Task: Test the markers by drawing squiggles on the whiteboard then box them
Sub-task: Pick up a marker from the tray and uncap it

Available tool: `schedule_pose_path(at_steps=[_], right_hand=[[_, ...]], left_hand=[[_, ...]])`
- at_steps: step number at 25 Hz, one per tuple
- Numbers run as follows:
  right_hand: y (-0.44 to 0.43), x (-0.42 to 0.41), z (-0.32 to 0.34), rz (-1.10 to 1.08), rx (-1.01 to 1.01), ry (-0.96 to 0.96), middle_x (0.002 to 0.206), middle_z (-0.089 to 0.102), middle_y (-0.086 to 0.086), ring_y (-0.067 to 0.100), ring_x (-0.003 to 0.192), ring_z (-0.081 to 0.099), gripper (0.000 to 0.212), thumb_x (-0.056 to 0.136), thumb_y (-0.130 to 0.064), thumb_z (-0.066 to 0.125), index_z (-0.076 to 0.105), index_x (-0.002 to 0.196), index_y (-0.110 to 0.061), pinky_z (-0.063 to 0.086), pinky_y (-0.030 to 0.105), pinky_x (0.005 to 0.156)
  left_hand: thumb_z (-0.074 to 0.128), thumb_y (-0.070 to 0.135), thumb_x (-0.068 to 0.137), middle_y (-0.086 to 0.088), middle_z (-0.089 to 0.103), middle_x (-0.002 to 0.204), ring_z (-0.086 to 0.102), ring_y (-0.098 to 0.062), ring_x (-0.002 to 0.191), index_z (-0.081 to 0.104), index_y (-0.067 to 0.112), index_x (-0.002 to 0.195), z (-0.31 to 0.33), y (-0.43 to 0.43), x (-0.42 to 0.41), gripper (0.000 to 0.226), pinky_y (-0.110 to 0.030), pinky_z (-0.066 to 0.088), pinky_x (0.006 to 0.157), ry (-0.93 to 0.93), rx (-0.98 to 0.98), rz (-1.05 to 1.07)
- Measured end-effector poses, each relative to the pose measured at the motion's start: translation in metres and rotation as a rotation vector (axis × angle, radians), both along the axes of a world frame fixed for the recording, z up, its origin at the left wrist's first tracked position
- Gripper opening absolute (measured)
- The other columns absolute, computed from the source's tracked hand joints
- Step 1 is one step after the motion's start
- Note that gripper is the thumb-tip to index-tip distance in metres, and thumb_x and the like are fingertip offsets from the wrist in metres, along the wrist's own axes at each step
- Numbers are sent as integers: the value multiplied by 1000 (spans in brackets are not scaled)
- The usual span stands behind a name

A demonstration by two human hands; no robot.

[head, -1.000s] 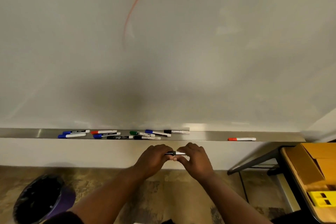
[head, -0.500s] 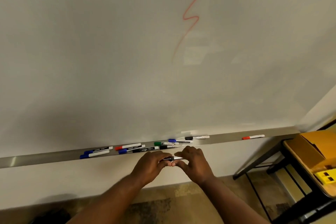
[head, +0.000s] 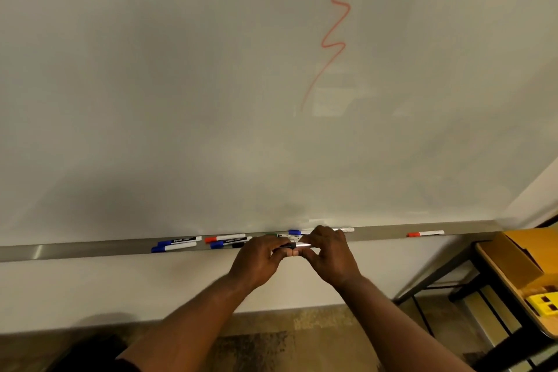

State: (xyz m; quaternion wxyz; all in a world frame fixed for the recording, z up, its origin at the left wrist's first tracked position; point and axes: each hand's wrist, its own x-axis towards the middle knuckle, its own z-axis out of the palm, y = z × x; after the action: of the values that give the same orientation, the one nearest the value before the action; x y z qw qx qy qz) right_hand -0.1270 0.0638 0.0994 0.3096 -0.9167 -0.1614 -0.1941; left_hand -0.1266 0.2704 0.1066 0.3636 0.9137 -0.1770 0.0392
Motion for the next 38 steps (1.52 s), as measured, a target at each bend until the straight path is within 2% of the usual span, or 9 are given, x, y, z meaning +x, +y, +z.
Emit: schedule_pose_path(at_steps=[4, 9, 13, 15, 19, 23, 27, 32, 38], right_hand=[[2, -8, -4, -17, 12, -22, 78, 56, -18, 8, 78, 54, 50, 87, -75, 48, 76, 92, -34, 34, 30, 73], [-2, -5, 3, -108, 18, -55, 76, 57, -17, 4, 78, 53, 50, 82, -78, 51, 73, 83, -34, 30, 29, 80], [-14, 13, 36, -133, 45, -101, 86, 56, -21, -1, 83, 55, 28, 88, -60, 58, 70, 95, -36, 33, 27, 85], [-22, 33, 73, -173, 86, -177, 90, 57, -21, 0, 83, 57, 20, 90, -47, 58, 66, 103, -35, 39, 32, 83], [-25, 73, 180, -272, 216, -312, 90, 60, -20, -9, 82, 50, 19, 84, -27, 63, 58, 102, -30, 40, 29, 79], [-14, 94, 289, -307, 264, -562, 88, 66, -18, -1, 74, 49, 17, 87, -22, 72, 68, 102, -29, 41, 28, 73], [-3, 104, 365, -299, 310, -753, 78, 59, -15, 8, 70, 57, 20, 88, -28, 72, 73, 107, -31, 47, 28, 65], [4, 122, 407, -317, 259, -868, 74, 53, -11, 9, 64, 51, 28, 85, -31, 61, 73, 110, -27, 41, 26, 56], [5, 147, 429, -313, 189, -957, 74, 48, -13, 8, 59, 45, 29, 88, -33, 56, 74, 108, -23, 35, 22, 56]], left_hand=[[59, 46, 94, 12, 71, 101, 61, -6, 88, 70, 34, 115, 4, -3, -7, 27, -27, 54, 79, -45, 57, 14], [62, 40, 93, 13, 70, 90, 59, -4, 78, 72, 30, 105, 8, -8, -4, 18, -17, 46, 69, -98, 44, 79], [57, 47, 94, 16, 67, 90, 59, -4, 80, 68, 31, 99, 35, 8, 29, 20, -29, 51, 76, -249, 39, 61], [59, 47, 93, 16, 67, 93, 63, -7, 86, 68, 28, 95, 76, 23, 66, 21, -37, 52, 81, -484, -12, 74], [67, 39, 89, 6, 66, 125, 55, -14, 125, 72, 21, 98, 213, 39, 138, 21, -44, 41, 105, -930, -22, 134], [68, 37, 89, 5, 56, 141, 37, -15, 142, 72, 24, 109, 349, 41, 174, 24, -46, 28, 115, -1181, 46, 134], [68, 37, 90, 6, 53, 144, 29, -15, 146, 71, 26, 116, 429, 41, 198, 29, -47, 19, 118, -1248, 73, 157], [66, 36, 91, 4, 47, 149, 25, -19, 148, 68, 25, 123, 437, 40, 227, 34, -49, 14, 120, -1337, 103, 193], [61, 42, 94, 1, 45, 150, 26, -23, 148, 65, 25, 127, 432, 41, 239, 38, -53, 17, 119, -1452, 175, 245]])
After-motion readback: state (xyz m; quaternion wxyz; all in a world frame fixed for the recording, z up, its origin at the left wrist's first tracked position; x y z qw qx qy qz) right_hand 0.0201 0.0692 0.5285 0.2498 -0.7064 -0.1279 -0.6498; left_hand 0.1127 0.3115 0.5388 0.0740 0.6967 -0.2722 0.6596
